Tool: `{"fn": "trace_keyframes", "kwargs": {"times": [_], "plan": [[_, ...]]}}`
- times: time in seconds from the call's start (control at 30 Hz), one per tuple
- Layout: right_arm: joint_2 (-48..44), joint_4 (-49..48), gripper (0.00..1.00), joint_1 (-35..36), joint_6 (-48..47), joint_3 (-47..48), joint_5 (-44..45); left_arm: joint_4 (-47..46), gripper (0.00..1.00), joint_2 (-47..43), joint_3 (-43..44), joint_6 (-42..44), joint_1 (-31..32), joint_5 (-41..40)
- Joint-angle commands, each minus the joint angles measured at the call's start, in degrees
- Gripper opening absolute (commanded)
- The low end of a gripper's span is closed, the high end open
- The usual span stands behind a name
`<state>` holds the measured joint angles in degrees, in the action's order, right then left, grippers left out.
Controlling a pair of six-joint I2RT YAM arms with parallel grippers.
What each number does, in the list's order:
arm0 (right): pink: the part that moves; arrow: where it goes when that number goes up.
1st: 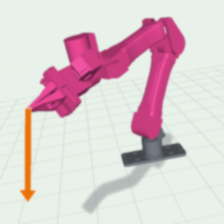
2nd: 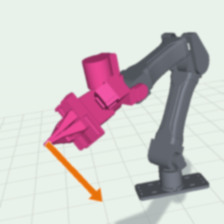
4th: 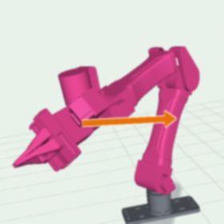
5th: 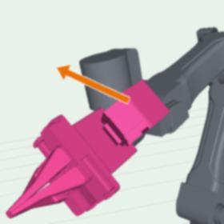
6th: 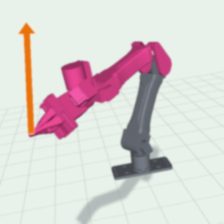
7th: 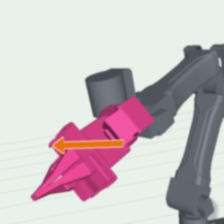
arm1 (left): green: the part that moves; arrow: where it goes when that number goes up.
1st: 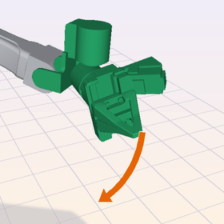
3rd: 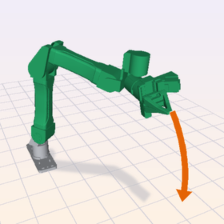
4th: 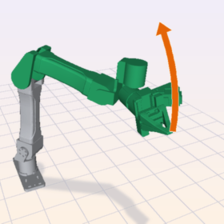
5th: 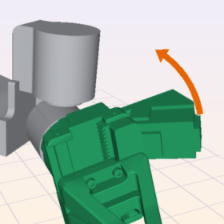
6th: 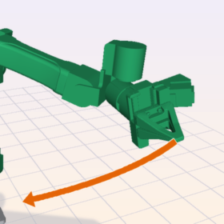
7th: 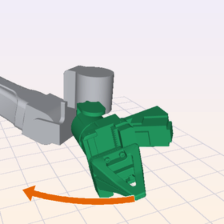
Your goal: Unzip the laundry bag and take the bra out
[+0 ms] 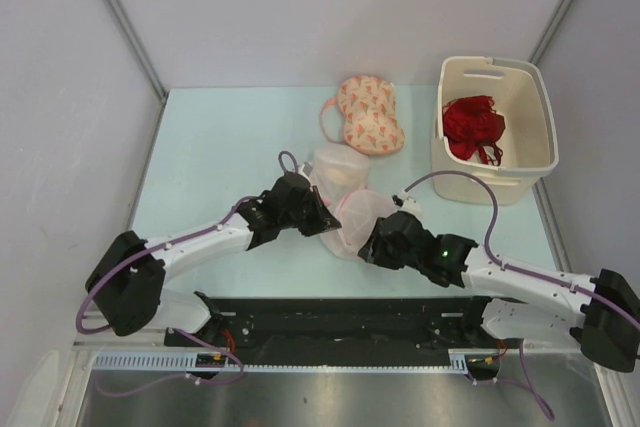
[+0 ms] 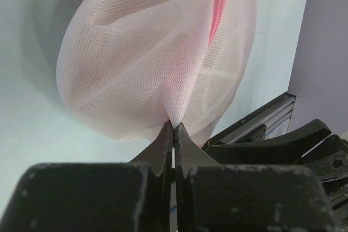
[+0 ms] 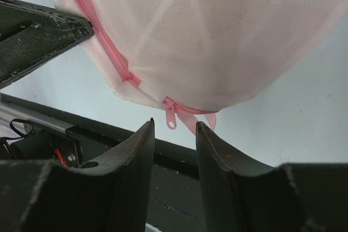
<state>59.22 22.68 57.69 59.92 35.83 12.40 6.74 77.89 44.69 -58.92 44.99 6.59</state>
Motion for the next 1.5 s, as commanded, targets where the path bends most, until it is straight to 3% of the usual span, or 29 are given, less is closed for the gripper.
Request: {"fn": "trace_keyframes", "kwargs": {"times": [0.0, 0.37, 0.67, 0.73, 0.97, 1.1, 1.3, 1.47], "plan": [[0.81, -4.74, 0.39, -0.04, -0.68, 1.61, -0.36, -0.77, 0.00, -0.72, 1.90, 0.64, 0.27, -0.70], [5.90, -8.17, 0.36, -0.48, -1.47, 1.43, -3.00, -0.59, 0.00, -1.25, 1.63, 0.73, 0.27, -0.96], [3.89, -7.03, 0.11, -0.21, 0.11, 1.17, 0.16, -0.33, 0.00, -2.04, 1.28, 0.64, 0.27, -1.58], [3.36, -6.25, 0.01, -0.21, 0.55, 0.90, 1.30, -0.15, 0.00, -2.21, 1.28, 0.73, 0.27, -1.67], [-2.16, -4.92, 0.00, -2.66, -0.58, -1.20, 1.93, 3.70, 0.00, -2.04, 3.73, 4.67, 0.18, -2.11], [-8.23, -4.40, 0.00, -9.76, -5.42, -4.10, -3.42, 10.38, 0.01, -0.02, 10.31, 12.31, -1.74, -0.71], [-18.33, -6.14, 0.00, -19.97, -16.48, -9.90, -13.60, 10.57, 0.01, 0.42, 12.61, 16.72, -7.36, 8.16], [-19.06, -5.19, 0.00, -23.41, -22.21, -10.52, -16.45, 11.98, 0.00, 2.62, 16.21, 20.76, -8.43, 10.37]]}}
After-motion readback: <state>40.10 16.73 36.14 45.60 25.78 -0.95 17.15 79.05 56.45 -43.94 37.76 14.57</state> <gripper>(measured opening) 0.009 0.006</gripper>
